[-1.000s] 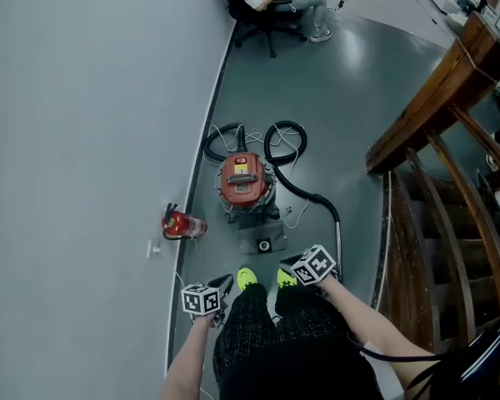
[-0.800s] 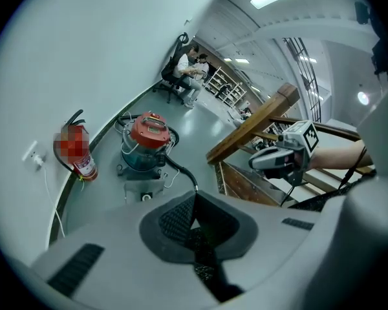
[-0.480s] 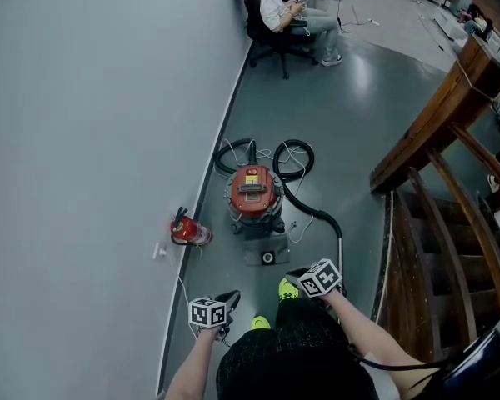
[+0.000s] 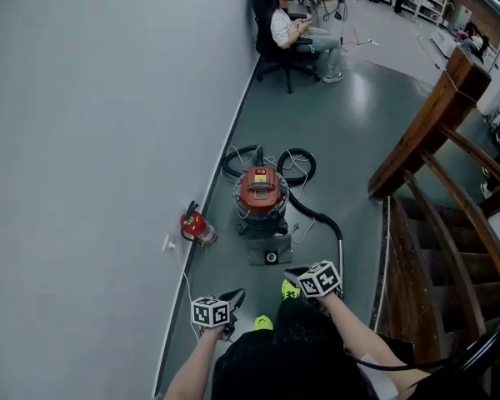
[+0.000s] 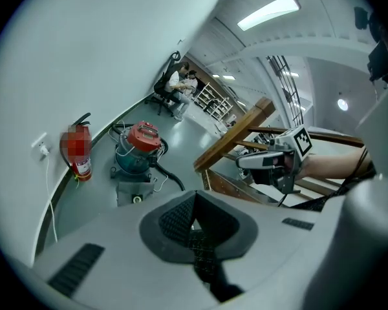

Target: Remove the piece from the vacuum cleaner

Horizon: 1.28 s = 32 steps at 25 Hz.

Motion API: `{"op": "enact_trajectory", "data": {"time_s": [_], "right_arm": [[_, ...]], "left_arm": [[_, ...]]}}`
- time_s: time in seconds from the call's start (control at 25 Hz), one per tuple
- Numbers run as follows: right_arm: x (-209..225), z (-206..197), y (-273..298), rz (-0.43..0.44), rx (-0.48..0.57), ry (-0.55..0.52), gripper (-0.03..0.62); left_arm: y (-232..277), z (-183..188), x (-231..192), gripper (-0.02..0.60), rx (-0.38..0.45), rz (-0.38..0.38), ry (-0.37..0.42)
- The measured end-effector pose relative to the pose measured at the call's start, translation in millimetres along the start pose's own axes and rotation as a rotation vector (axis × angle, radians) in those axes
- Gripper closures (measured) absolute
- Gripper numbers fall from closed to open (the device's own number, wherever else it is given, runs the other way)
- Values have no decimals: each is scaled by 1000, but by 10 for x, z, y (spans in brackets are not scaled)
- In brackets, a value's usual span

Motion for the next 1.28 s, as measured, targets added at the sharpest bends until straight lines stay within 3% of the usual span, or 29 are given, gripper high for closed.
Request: {"op": "enact_trajectory", "data": {"time_s": [0.56, 0.72, 1.0, 1.28], "right_arm": [[-715, -453, -433, -91, 167, -22, 571], [-906, -579, -546, -110, 196, -49, 571], [-965, -617, -589, -147, 210, -122, 579], [-1075, -641, -711, -115, 227, -118, 579]], "left_arm": [[-323, -325, 457, 571, 85, -58, 19], [-397, -453, 553, 571, 97, -11, 85], [-416, -660, 748, 571, 48, -83, 146], [-431, -685, 812, 571, 64, -43, 198]]}}
Point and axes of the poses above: the fingertips, and each gripper's own axes: y forward along the fingers, x to its right, z out of its top, the point moved 8 cm from there along -y, backward along the fingers, and after that the axes turned 13 degrees about x, right-handed, at the moved point
